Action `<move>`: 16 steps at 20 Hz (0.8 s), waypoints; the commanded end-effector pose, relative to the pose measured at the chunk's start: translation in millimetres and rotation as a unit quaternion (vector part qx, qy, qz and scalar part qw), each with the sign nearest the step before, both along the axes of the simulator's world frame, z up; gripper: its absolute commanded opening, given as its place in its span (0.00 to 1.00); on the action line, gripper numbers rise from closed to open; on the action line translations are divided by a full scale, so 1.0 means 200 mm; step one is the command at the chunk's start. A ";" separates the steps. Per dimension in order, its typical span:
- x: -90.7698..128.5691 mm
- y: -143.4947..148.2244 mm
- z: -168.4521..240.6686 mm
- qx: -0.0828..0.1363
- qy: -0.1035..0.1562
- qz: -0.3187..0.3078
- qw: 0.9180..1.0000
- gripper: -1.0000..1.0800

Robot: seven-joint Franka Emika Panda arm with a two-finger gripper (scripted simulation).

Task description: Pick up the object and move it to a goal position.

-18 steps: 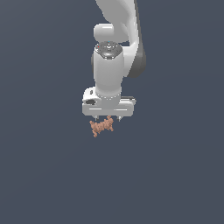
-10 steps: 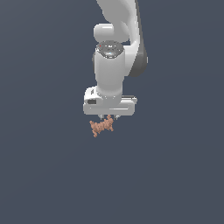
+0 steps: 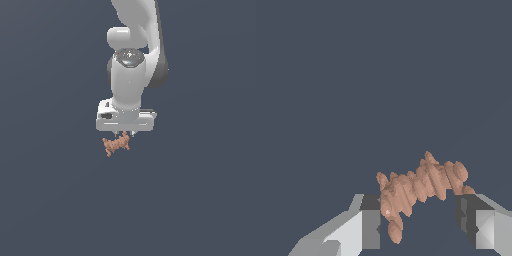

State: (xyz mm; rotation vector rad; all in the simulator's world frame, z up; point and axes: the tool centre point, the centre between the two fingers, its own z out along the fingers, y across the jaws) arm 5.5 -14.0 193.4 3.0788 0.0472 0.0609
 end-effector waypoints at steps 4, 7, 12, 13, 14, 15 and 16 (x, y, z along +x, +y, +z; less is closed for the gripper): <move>-0.04 -0.01 -0.04 -0.027 -0.001 0.021 0.999 0.62; -0.07 -0.02 -0.07 -0.047 -0.002 0.038 0.998 0.62; -0.13 -0.02 -0.13 -0.086 -0.005 0.077 0.993 0.62; -0.15 -0.02 -0.14 -0.093 -0.006 0.086 0.992 0.62; -0.16 -0.02 -0.15 -0.100 -0.006 0.095 0.990 0.62; -0.18 -0.01 -0.16 -0.107 -0.007 0.104 0.989 0.62; -0.19 -0.01 -0.17 -0.114 -0.008 0.113 0.987 0.62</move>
